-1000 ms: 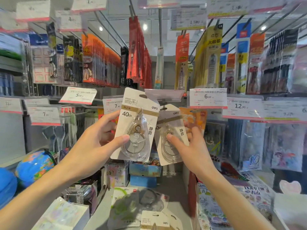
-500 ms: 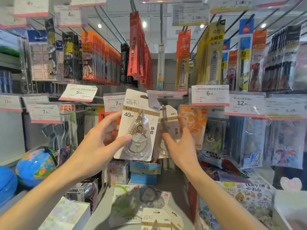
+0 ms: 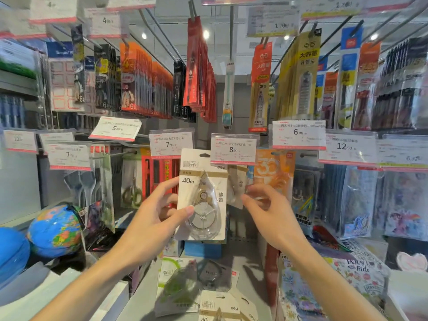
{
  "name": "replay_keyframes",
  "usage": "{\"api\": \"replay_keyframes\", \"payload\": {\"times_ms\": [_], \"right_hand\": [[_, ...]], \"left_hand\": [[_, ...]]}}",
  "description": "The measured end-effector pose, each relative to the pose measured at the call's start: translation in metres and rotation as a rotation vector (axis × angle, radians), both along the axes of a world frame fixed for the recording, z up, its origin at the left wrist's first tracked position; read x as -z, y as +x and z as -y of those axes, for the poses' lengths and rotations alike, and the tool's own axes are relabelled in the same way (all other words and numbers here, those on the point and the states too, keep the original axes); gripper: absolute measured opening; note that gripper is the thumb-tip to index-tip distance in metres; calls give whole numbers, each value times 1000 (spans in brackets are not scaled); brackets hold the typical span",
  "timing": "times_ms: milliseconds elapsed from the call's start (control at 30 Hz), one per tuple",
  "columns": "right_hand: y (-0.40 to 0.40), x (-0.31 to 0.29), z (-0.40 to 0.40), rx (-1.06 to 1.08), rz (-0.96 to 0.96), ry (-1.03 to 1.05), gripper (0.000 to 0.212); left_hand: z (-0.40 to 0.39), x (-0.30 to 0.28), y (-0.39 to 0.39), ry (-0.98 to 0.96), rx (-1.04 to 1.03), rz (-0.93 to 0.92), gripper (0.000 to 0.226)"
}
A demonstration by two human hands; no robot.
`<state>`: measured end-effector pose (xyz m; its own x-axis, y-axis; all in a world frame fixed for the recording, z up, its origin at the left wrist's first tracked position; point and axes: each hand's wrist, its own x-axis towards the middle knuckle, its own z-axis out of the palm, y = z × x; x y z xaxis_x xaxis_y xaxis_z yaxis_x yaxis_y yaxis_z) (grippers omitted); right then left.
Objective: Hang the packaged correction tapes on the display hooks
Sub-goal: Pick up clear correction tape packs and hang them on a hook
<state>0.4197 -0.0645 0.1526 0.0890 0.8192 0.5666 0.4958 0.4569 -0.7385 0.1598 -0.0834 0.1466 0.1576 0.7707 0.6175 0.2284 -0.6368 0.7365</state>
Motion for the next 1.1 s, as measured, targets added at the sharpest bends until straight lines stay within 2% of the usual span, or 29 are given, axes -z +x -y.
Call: {"api": "replay_keyframes", "payload": {"times_ms": [133,300,433,667,833,1033,1100], "right_hand": [[-4,12,11,-279,-96,-126,38],[-8,18,14,-404,-228,-168,28],[8,19,16,-414,-251,-172,29],[47,16,25,-336,-234,-97,44],[55,15,28,-315,-222,-66,40],[43,0,22,-316,-202,-27,32],[37,-5,17,-317,-200,-20,30]], "left_hand": [[-1,13,19,-53,68,22,55],[-4,20,32,-69,111,7,53],[-9,13,35,-46,67,-76,49],[-21,-48,54,12,-30,-38,33],[-16,-68,53,75,15,15,17],[-5,-88,47,129,14,39,31],[-2,-91,46,140,10,32,28]]}}
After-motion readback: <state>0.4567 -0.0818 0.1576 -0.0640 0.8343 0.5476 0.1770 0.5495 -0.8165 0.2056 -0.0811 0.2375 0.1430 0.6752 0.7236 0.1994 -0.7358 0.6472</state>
